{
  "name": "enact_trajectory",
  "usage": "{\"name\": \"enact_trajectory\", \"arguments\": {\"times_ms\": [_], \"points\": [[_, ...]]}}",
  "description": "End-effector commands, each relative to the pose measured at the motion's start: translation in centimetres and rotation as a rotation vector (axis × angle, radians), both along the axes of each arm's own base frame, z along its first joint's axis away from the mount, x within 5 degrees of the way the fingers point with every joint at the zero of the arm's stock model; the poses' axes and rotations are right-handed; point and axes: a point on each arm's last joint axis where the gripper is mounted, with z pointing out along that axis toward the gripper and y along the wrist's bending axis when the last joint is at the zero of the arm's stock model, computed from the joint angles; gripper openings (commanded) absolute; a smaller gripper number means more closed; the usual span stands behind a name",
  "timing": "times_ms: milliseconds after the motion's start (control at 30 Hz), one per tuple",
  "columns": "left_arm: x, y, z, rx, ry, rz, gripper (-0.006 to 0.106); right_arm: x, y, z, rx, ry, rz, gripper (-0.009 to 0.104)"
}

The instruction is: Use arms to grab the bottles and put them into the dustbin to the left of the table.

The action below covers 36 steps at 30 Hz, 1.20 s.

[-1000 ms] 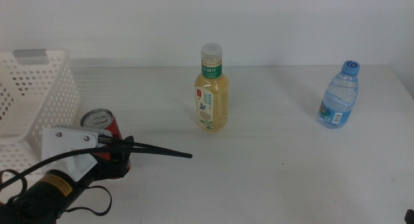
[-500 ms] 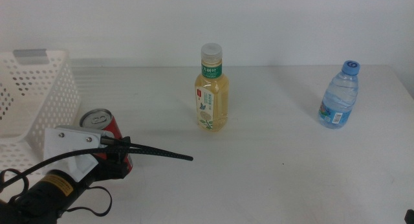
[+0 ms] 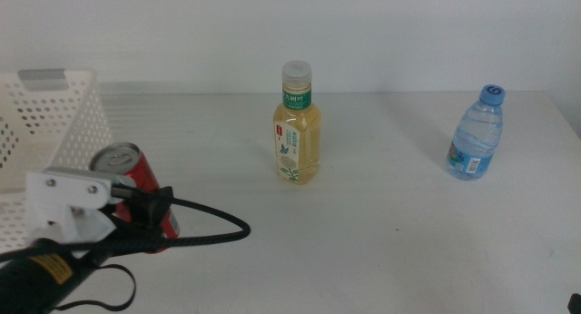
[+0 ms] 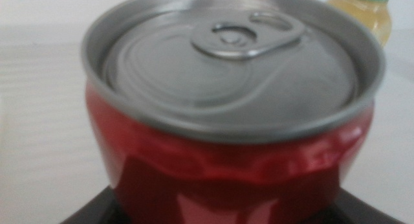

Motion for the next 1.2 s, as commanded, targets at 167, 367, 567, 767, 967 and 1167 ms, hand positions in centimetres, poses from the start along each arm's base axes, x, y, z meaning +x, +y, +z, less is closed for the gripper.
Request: {"name": "enact_trajectory", "arguments": {"times_ms": [167, 367, 567, 767, 967, 1167], "points": [[-0.7, 0.6, 7.1, 0.061, -0.07, 0.044, -0.005, -0.1, -0.1, 1.0, -0.009, -0.108, -0.01, 0.07], [-0.9, 1.4, 11.4, 0.108, -0.011, 0.117, -0.005, -0.1, -0.1, 1.0, -0.009, -0.108, -0.01, 0.07], [-0.5, 2.3, 14.0, 0.221, 0.161, 0.184, -0.005, -0.1, -0.1, 1.0, -0.009, -0.108, -0.01, 0.07], [0.6, 2.8, 16.8, 0.305, 0.243, 0.202, -0.005, -0.1, -0.1, 1.0, -0.009, -0.108, -0.01, 0.07], [3.1, 4.1, 18.3, 0.323, 0.347, 0.191, -0.005, -0.1, -0.1, 1.0, -0.009, -0.108, -0.01, 0.07], [5.7, 6.7, 19.2, 0.333, 0.449, 0.204, -0.005, -0.1, -0.1, 1.0, -0.009, -0.108, -0.01, 0.07]]}}
